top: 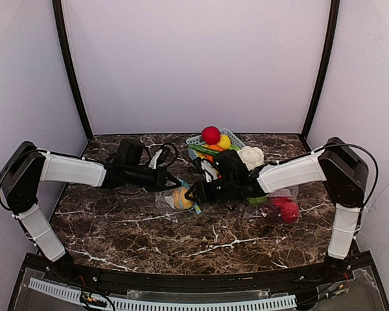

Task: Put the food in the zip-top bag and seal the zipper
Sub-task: Place the fake fruit in the zipper food storage bag, then adjust the zipper on the food storage bag.

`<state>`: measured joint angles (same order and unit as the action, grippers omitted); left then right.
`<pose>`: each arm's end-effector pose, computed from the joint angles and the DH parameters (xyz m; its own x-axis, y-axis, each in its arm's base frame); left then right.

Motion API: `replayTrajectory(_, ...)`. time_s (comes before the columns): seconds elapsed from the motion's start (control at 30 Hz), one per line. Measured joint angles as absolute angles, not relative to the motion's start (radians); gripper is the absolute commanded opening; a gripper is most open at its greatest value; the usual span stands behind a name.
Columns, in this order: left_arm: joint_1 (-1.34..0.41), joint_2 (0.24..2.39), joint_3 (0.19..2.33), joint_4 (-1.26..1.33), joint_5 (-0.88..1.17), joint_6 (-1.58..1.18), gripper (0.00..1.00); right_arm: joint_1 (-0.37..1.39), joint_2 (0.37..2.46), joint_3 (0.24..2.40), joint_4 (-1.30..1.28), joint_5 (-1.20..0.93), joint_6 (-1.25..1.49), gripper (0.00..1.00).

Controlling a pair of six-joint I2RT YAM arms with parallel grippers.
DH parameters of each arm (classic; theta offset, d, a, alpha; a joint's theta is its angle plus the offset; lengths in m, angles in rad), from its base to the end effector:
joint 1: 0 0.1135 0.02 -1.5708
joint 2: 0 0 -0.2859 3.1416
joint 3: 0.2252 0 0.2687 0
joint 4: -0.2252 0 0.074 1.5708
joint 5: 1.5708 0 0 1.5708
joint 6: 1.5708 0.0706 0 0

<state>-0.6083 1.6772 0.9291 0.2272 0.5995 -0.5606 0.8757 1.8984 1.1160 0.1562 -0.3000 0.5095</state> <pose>0.3038 -0.2601 0.1978 -0.8103 0.0293 -0.5853 0.5226 0.4882 -0.6990 0.2752 0.3625 0.1592 -0.7603 -0.1842 -0.6229 -0.5913 0.5931 0.5464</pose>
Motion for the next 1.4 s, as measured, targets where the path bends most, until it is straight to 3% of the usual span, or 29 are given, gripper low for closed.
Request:
replayTrajectory(0.2, -0.604, 1.678, 0.929, 0.23, 0.619, -0.563, 0.01, 0.884, 1.946, 1.16, 0.157, -0.326, 0.498, 0.43)
replayTrajectory(0.43, -0.591, 1.681, 0.929, 0.228, 0.626, -0.559, 0.01, 0.884, 1.937, 1.154, 0.146, -0.313, 0.481, 0.61)
replayTrajectory(0.63, -0.546, 1.681, 0.943, 0.185, 0.625, -0.539, 0.01, 0.884, 1.805, 1.046, 0.104, -0.267, 0.473, 0.72)
replayTrajectory(0.9, -0.535, 1.681, 0.961, 0.156, 0.625, -0.52, 0.01, 0.884, 1.723, 0.949, 0.105, -0.247, 0.472, 0.59)
replayTrajectory(1.4, -0.535, 1.681, 0.961, 0.145, 0.629, -0.508, 0.01, 0.884, 1.881, 1.023, 0.104, -0.267, 0.409, 0.42)
